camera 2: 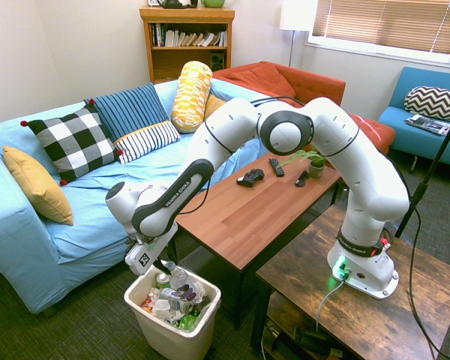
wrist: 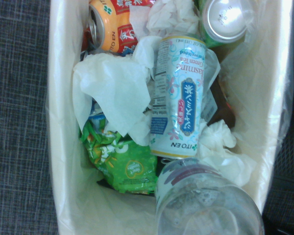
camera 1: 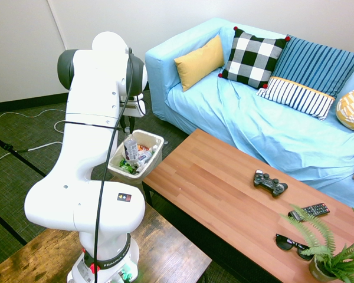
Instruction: Throw the bottle in the trash bin
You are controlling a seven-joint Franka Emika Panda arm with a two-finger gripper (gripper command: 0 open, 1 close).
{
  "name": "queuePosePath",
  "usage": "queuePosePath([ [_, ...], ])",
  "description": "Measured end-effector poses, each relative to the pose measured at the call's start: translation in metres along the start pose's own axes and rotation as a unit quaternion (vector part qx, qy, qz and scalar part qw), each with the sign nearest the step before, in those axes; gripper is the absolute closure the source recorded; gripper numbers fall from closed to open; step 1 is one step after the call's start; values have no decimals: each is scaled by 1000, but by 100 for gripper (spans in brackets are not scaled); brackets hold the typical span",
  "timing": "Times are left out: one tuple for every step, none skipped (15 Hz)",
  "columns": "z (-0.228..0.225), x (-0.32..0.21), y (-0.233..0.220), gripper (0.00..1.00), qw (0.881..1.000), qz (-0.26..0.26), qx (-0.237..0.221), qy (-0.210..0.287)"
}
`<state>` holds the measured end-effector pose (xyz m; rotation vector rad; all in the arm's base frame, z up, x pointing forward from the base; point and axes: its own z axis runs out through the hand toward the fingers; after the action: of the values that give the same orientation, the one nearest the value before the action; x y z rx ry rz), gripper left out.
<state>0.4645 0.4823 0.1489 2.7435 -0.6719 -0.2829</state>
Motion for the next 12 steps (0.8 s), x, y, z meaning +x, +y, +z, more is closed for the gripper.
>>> queuePosePath([
  [4,8,-5,0,1000,1,-7,-6],
  [5,17,-9,0,1000,2,-9,-10],
  [3,26,-12,0,1000,4,-10,-12],
  [-2,33,-13,0,1000,7,-9,-11],
  [-7,38,-15,0,1000,9,-8,-11],
  [-10,41,-16,0,1000,10,-8,-11],
  [-12,43,-17,0,1000,11,-7,-11],
  [-14,43,-18,0,1000,10,-9,-11],
  [-15,42,-20,0,1000,10,-9,-10],
  [-17,40,-21,0,1000,9,-9,-9],
  [-18,39,-21,0,1000,8,-9,-8],
  [-20,40,-22,0,1000,9,-8,-7],
])
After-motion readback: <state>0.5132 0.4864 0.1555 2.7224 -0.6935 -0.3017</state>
